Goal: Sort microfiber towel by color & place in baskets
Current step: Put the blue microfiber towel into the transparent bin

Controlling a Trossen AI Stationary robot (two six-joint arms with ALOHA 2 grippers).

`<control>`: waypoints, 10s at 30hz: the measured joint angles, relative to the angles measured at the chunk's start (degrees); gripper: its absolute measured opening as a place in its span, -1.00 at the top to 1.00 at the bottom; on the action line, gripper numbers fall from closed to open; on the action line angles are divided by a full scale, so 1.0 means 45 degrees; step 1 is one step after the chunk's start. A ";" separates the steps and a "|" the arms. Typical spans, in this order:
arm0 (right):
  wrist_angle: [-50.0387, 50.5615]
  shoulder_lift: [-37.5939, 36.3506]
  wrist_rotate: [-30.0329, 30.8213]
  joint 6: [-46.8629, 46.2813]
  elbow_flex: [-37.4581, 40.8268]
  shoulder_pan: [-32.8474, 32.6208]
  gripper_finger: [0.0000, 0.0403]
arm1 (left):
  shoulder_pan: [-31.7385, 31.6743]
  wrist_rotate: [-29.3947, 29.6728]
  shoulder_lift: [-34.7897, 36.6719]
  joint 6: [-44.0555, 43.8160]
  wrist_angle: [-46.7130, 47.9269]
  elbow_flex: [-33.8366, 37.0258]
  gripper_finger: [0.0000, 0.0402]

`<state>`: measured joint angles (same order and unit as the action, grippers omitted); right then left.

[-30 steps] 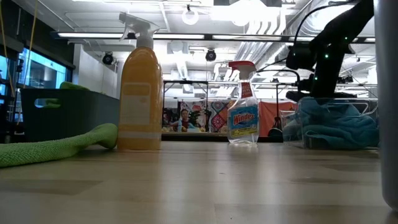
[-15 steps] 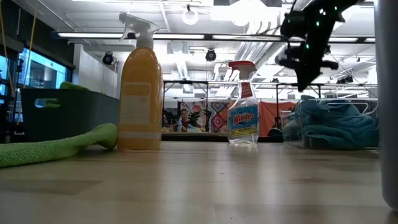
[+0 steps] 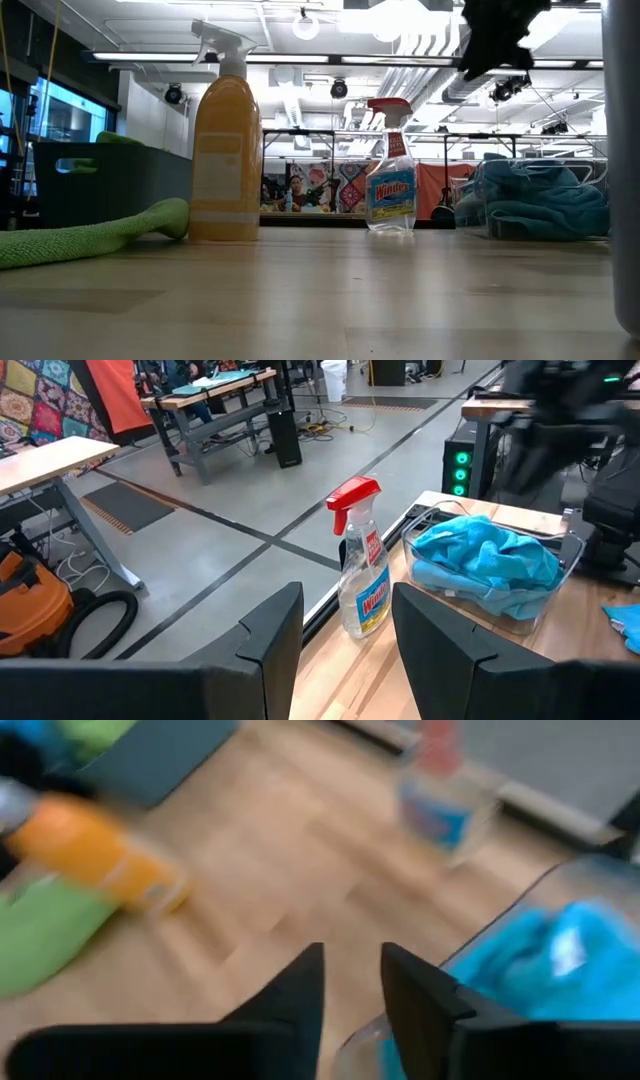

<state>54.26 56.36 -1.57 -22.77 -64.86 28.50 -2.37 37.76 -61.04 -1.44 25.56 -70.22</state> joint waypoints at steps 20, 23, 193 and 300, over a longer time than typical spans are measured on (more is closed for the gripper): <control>0.4633 0.2454 0.0123 -0.7018 0.0695 -0.9997 0.04 | 0.0006 -0.0497 -0.0004 -0.0581 0.0010 0.0000 0.28; 0.3349 0.2647 -0.1171 -0.7909 0.2249 -1.0715 0.04 | 0.0010 -0.0763 0.0000 -0.0664 0.0010 0.0000 0.28; 0.2516 0.0489 0.7742 0.1500 -0.1724 -0.1127 1.00 | -0.0894 -0.9148 -0.0797 -0.2330 -0.9598 0.3670 0.28; -0.3012 0.2431 0.3613 -0.0645 0.6276 0.3661 0.18 | -0.0978 -0.8273 -0.0801 -0.2988 -0.8874 0.3669 0.28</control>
<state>40.71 67.30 14.69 -25.67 -36.62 44.97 -6.77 0.53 -64.64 -14.88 -14.37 -53.71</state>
